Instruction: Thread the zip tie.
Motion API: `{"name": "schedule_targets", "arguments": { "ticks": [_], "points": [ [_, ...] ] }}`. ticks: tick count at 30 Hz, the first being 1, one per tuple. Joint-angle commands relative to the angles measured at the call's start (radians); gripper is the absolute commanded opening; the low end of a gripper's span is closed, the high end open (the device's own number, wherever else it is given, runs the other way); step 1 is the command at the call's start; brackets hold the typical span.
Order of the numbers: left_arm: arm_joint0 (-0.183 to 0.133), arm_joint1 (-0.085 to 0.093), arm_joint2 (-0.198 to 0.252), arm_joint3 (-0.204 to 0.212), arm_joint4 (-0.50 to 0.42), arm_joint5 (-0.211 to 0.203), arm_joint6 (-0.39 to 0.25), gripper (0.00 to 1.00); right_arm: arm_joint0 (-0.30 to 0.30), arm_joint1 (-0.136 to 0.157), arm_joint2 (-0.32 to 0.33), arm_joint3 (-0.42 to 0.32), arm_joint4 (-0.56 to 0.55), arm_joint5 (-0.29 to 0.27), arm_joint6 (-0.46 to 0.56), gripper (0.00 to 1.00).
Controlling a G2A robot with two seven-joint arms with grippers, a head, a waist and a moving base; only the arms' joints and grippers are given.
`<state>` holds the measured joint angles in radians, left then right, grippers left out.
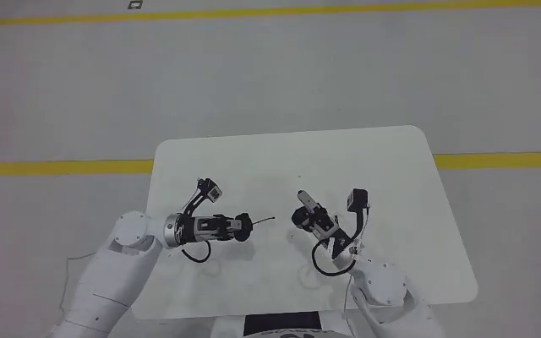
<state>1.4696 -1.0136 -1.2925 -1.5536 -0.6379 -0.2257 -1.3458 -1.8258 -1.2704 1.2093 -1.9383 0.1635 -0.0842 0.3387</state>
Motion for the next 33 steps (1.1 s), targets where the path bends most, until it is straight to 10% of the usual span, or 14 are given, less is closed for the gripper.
{"name": "schedule_targets", "arguments": {
  "ticks": [1,5,11,18,25,33],
  "points": [
    [-0.011,0.002,0.006,0.02,-0.025,-0.011,-0.044,0.0,0.015,0.003,0.001,0.019,0.071,0.003,0.095,1.0],
    [-0.031,0.013,0.084,0.005,-0.055,-0.011,-0.044,0.0,0.021,0.004,0.001,0.028,0.1,0.011,0.131,1.0],
    [-0.031,0.013,0.085,0.003,-0.055,-0.01,-0.038,0.0,0.02,0.003,-0.002,0.03,0.114,0.013,0.129,1.0],
    [-0.023,0.019,0.078,0.028,-0.081,-0.022,-0.044,0.0,0.077,0.007,0.022,0.148,0.406,0.027,0.367,1.0],
    [-0.013,0.037,0.093,0.011,-0.086,-0.037,-0.044,0.0,0.11,0.021,0.028,0.191,0.462,0.048,0.578,1.0],
    [-0.016,0.044,0.098,-0.005,-0.075,-0.06,-0.044,0.0,0.112,0.022,0.029,0.194,0.457,0.046,0.593,1.0]
  ]
}}
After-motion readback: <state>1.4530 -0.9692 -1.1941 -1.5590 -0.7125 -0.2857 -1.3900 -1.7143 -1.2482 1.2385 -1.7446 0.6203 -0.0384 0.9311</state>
